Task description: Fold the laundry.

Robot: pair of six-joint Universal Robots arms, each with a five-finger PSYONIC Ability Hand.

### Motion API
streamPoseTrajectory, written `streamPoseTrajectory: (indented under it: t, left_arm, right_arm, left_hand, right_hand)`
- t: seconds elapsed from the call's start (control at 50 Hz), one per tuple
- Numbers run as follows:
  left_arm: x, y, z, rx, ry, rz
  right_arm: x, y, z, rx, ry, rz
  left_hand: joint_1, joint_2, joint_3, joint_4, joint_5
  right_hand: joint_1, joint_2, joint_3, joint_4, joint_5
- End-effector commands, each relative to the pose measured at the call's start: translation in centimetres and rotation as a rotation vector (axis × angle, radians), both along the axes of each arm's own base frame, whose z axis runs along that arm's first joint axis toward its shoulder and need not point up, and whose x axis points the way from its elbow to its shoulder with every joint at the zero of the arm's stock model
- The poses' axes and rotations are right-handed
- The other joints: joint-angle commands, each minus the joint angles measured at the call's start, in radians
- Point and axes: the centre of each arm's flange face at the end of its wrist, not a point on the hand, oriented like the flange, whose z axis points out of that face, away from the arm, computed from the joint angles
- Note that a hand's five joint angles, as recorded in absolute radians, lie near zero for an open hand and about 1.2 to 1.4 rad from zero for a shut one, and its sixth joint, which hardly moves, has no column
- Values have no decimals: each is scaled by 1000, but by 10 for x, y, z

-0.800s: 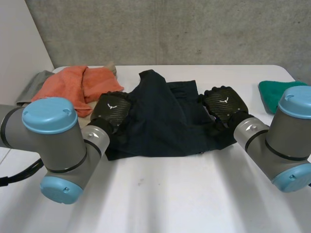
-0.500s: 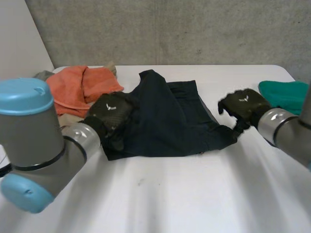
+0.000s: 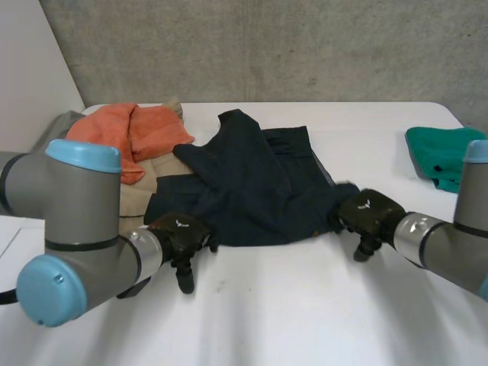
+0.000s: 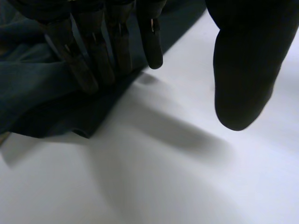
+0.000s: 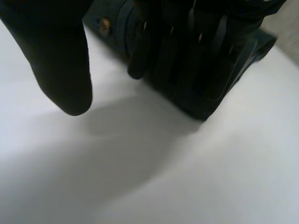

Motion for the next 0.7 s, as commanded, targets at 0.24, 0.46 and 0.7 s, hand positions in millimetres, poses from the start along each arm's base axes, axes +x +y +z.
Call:
streamPoseTrajectory:
  t: [0.24, 0.46, 0.7]
  left_arm:
    - [-23, -74, 16, -229, 23, 121]
    - [-38, -92, 4, -289, -13, 163]
    - [-28, -74, 26, -312, -48, 182]
  right_arm:
    - [59, -51, -15, -206, -137, -1]
    - [82, -70, -32, -282, -142, 11]
    - [94, -83, -35, -410, -120, 30]
  left_hand:
    - [-112, -112, -114, -103, -102]
    - [-144, -144, -146, -135, -135]
    - [-229, -229, -232, -220, -220]
  right_hand:
    - [-236, -224, -231, -223, -218]
    - [-245, -233, -239, -232, -227]
    - [693, 705, 699, 707, 711]
